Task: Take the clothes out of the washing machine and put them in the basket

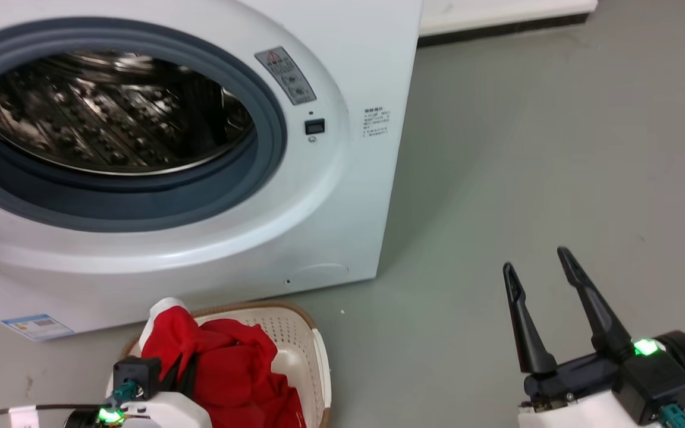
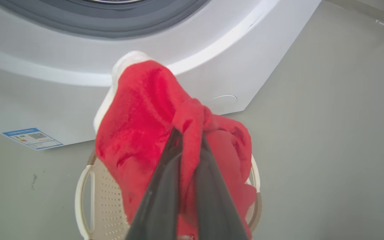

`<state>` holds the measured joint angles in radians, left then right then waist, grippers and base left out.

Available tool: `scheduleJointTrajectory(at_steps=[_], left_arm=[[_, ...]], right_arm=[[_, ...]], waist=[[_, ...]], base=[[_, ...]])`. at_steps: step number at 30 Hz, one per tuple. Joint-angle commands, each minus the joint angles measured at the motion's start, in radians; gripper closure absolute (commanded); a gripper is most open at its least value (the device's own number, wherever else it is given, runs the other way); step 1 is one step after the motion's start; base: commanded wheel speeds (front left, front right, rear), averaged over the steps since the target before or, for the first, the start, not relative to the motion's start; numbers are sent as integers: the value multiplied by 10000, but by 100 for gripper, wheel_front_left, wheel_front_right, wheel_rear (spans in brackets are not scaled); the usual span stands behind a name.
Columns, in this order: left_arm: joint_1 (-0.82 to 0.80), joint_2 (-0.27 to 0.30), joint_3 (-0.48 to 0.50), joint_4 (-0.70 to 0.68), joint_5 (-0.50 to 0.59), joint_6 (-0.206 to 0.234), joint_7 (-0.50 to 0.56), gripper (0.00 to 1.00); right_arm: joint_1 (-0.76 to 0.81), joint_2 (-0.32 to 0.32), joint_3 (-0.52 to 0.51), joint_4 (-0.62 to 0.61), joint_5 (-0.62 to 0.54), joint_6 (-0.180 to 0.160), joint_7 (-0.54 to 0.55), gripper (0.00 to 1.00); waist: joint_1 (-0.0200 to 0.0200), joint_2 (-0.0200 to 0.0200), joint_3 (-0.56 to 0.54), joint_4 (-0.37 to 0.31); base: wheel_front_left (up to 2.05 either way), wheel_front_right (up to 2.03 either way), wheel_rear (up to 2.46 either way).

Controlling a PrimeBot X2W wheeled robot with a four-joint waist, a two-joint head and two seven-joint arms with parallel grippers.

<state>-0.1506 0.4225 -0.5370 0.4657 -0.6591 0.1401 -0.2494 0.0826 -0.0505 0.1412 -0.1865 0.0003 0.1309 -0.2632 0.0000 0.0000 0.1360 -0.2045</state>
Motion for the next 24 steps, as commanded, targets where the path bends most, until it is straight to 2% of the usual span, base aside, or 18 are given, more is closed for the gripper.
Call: scheduleJointTrajectory(at_steps=[1,12,24], left_arm=[[-277,-84,22,329,27,-88,-59,100],[-2125,-704,133,3220,70,-964,-147,100],[-4018,-1025,-75,6234,227,-1513,-22,100]], right_arm=[[-264,5,34,-51,12,-3,-23,0],[-1398,5,69,-246,271,-3,-23,0],[-2423,5,80,-452,608,-3,-23,0]], waist=[[0,0,504,-190],[0,0,2462,-575],[0,0,4234,-781]], base=[[0,0,0],[0,0,0],[0,0,0]])
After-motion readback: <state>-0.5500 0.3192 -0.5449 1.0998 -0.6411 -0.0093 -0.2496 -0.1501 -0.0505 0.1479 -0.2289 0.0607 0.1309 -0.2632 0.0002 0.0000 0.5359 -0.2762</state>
